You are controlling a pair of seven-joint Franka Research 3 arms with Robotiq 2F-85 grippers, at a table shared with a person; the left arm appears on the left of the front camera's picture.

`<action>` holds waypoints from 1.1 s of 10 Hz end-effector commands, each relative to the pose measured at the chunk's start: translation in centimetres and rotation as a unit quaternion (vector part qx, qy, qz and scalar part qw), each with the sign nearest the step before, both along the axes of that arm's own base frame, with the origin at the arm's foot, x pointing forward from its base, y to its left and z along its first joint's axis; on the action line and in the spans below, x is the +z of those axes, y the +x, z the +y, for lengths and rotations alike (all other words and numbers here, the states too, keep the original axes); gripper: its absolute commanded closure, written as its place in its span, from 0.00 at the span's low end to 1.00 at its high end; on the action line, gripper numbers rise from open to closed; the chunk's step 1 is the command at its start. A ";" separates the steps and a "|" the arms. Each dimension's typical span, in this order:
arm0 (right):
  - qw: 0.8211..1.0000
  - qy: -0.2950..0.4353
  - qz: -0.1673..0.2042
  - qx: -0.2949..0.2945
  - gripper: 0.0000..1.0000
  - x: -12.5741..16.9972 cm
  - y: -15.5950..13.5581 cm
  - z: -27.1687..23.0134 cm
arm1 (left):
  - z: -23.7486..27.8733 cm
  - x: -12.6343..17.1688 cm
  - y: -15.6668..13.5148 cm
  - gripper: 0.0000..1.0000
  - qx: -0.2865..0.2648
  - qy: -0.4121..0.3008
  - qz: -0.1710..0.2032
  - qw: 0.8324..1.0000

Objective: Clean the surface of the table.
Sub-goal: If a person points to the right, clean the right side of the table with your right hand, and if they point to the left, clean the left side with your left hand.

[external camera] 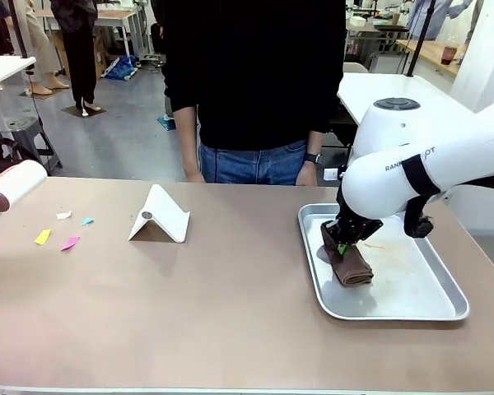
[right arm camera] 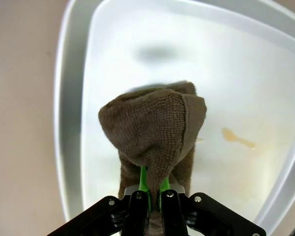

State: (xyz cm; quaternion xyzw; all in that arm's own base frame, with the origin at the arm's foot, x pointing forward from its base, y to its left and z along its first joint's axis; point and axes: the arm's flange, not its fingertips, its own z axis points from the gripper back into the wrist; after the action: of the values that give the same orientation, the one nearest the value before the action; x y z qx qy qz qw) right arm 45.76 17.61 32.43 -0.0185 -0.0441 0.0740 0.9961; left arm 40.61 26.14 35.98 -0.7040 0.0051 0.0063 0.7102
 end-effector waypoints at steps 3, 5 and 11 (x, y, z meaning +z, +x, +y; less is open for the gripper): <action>0.997 -0.055 0.006 -0.048 0.93 -2.3 0.5 -1.6 | 0.2 0.3 -0.5 1.00 -0.003 -0.002 -0.009 1.000; 0.996 -0.054 0.006 -0.068 0.93 -2.6 0.7 -2.8 | 0.2 0.3 -0.5 1.00 -0.003 -0.002 -0.009 1.000; 0.981 0.181 0.024 -0.072 0.93 2.5 0.2 -10.1 | 0.2 0.3 -0.5 1.00 -0.003 -0.002 -0.009 1.000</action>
State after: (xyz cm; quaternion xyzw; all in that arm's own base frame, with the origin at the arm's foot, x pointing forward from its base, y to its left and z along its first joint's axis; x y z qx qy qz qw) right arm 47.04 9.81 33.83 0.0848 -0.0399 -0.0219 0.9954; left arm 40.61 26.15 35.98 -0.7039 0.0049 0.0063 0.7103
